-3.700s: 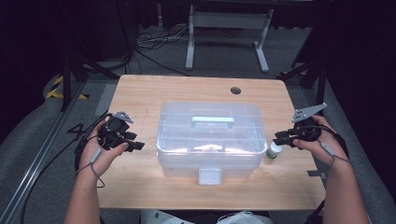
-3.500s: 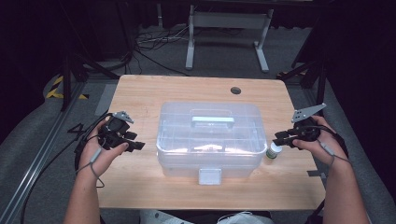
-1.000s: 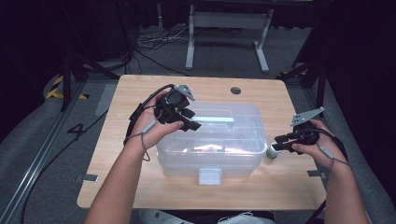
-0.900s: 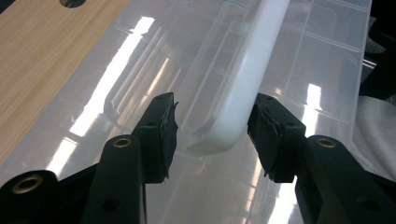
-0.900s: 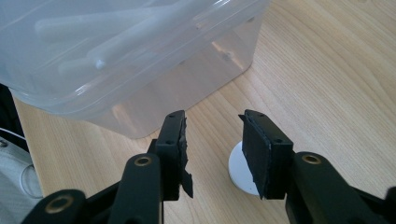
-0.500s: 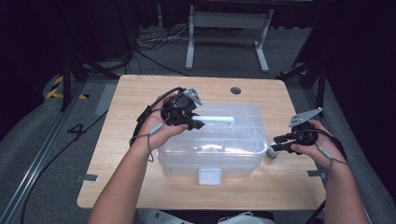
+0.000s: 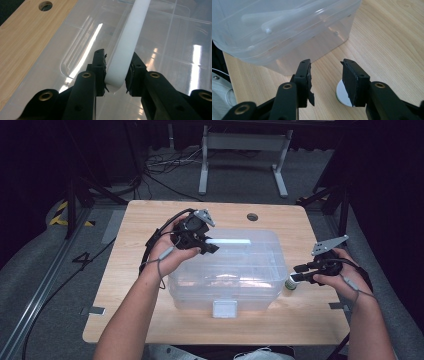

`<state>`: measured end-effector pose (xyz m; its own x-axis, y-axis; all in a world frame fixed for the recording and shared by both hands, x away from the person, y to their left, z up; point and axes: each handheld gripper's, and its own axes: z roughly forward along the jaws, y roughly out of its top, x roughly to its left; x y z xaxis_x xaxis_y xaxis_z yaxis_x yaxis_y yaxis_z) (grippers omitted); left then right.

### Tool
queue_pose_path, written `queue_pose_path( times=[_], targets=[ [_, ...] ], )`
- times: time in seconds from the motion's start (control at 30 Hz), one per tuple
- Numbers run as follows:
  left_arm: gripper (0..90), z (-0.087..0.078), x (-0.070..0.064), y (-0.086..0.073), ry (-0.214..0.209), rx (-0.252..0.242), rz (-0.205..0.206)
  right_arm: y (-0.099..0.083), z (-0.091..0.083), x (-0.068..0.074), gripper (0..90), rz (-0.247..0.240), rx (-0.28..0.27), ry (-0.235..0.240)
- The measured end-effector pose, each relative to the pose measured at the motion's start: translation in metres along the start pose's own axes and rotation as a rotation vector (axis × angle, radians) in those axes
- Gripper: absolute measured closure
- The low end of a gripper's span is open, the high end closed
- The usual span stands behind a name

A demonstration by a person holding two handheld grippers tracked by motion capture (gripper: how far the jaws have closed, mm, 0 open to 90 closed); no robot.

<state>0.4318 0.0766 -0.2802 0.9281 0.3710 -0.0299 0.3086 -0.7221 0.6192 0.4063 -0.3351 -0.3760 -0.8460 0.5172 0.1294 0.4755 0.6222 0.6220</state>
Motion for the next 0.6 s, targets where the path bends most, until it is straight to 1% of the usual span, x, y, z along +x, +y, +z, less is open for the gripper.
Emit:
queue_pose_path(
  times=[0.07, 0.13, 0.2, 0.3, 0.4, 0.47, 0.57, 0.6],
  targets=[
    [72.7, -0.001, 0.002, 0.002, 0.001, 0.002, -0.005, 0.0, -0.001, 0.001, 60.7, 0.001, -0.006, 0.0],
    [72.7, -0.002, 0.003, 0.004, 0.003, 0.001, -0.01, 0.0, -0.003, 0.001, 64.8, -0.004, -0.019, 0.0],
    [72.6, -0.004, 0.004, 0.005, 0.009, -0.005, -0.009, 0.001, -0.006, 0.002, 69.1, 0.003, -0.034, 0.01],
    [72.4, -0.006, 0.005, 0.007, 0.019, -0.006, -0.01, 0.002, -0.01, 0.004, 74.2, -0.006, -0.055, 0.021],
    [72.4, -0.007, 0.007, 0.008, 0.021, -0.008, -0.013, 0.003, -0.013, 0.007, 79.3, -0.028, -0.069, 0.037],
    [72.3, -0.007, 0.008, 0.009, 0.02, -0.015, -0.017, 0.004, -0.014, 0.009, 82.6, -0.044, -0.069, 0.057],
    [72.3, -0.008, 0.01, 0.01, 0.017, -0.011, -0.021, 0.005, -0.014, 0.012, 86.8, -0.067, -0.069, 0.093],
    [72.3, -0.008, 0.01, 0.01, 0.017, -0.011, -0.021, 0.005, -0.014, 0.012, 86.8, -0.067, -0.069, 0.093]
  ],
)
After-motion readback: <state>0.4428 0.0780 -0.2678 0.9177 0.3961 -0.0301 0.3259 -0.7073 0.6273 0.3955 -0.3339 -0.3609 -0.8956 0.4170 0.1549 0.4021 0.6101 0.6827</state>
